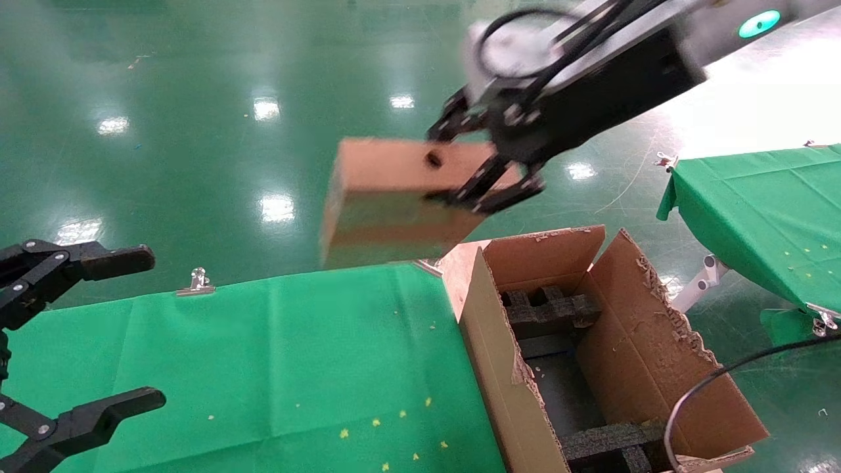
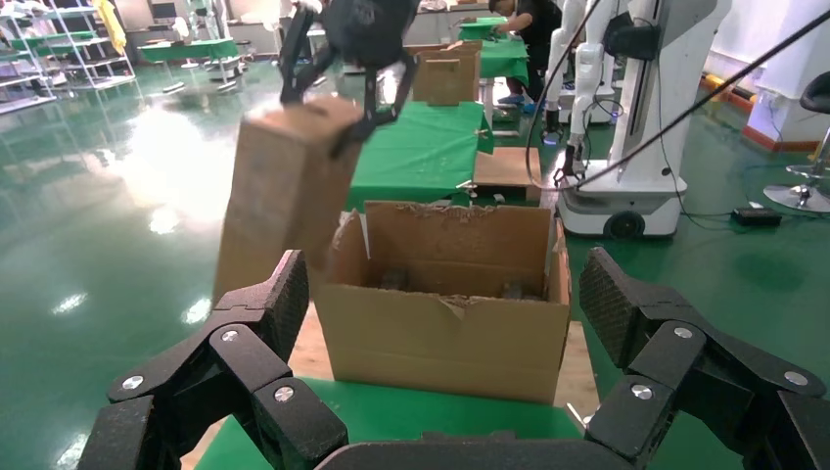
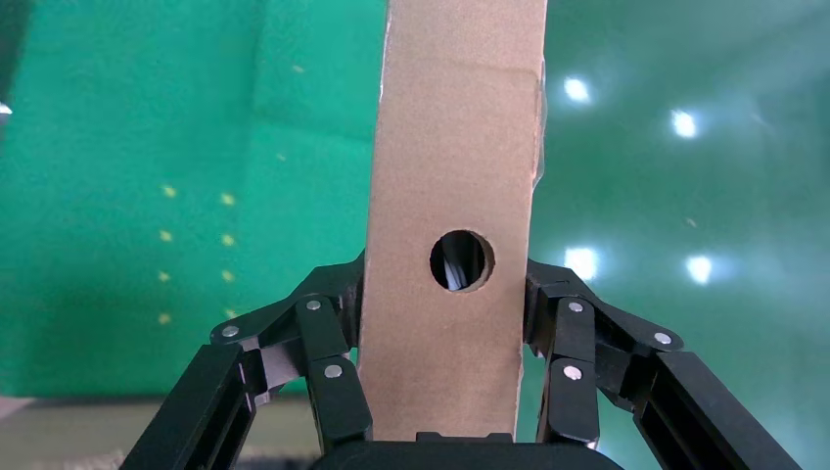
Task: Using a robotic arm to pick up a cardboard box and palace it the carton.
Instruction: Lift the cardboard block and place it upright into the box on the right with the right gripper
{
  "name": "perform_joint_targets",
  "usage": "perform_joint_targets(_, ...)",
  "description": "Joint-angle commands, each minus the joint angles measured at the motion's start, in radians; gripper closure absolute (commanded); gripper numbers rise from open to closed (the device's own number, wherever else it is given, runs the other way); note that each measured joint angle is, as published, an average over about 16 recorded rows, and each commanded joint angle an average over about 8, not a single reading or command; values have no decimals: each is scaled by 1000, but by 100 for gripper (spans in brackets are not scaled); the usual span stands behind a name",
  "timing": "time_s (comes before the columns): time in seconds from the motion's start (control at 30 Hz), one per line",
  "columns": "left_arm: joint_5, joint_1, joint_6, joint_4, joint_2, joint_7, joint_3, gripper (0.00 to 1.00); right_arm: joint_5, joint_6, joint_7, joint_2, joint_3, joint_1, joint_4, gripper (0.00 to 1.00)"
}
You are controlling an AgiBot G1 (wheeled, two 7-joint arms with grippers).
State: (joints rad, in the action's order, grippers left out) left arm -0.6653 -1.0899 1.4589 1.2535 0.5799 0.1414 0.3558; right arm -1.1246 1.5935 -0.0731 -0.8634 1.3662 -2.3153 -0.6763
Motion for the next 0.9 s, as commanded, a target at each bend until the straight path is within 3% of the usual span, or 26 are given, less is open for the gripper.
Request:
perform_joint_targets(0.03,0,0,0,0,0,0,0,0,11,-1,-11,19,23,-24,19,100)
perform_joint_targets(0.43,0,0,0,0,0,0,0,0,-26,4,-36,180,197,-167,58,100)
perform_joint_targets(0.9,0,0,0,0,0,0,0,0,-4,7,26,362,480,-193,21,100)
